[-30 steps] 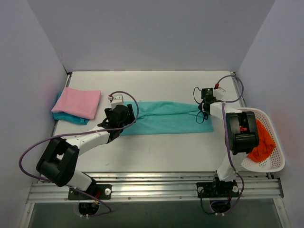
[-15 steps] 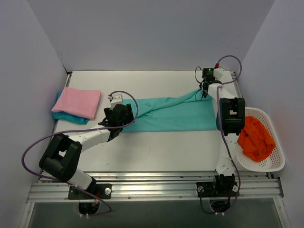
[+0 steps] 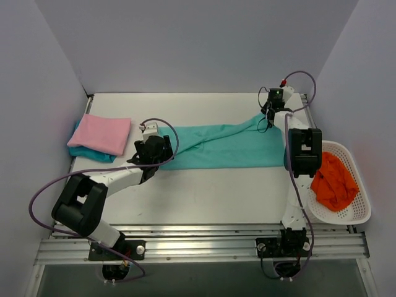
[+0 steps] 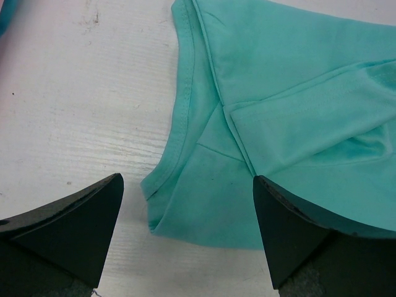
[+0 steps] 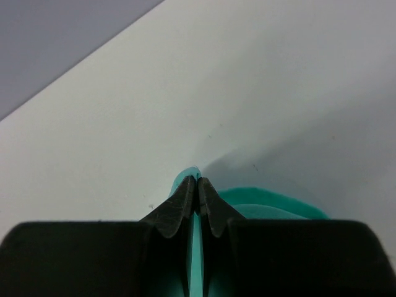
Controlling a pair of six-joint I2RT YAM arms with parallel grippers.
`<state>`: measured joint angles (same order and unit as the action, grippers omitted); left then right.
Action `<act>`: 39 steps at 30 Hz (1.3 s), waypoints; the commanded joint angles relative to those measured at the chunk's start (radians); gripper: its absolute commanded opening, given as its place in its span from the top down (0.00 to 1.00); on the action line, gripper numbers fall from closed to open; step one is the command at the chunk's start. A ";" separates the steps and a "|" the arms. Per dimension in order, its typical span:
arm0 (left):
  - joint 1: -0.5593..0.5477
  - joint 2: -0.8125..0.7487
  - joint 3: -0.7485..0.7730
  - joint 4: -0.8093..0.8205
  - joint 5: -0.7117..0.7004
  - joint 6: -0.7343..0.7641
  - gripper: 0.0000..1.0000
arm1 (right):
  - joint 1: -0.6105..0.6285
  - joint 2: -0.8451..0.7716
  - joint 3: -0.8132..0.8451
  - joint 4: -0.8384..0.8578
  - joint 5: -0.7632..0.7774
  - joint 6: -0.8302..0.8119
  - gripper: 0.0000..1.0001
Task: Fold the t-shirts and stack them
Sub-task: Fold the tshirt
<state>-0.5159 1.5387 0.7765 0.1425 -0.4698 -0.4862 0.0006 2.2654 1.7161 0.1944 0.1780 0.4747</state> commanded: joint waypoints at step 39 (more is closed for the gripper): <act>-0.041 -0.040 -0.065 0.115 0.163 -0.201 0.12 | 0.102 -0.782 -0.688 -0.233 0.350 0.156 0.00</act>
<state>-0.5468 1.4479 0.6823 0.2214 -0.3351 -0.6193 0.0563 1.5593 0.9859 0.0227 0.4725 0.6174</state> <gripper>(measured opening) 0.904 0.996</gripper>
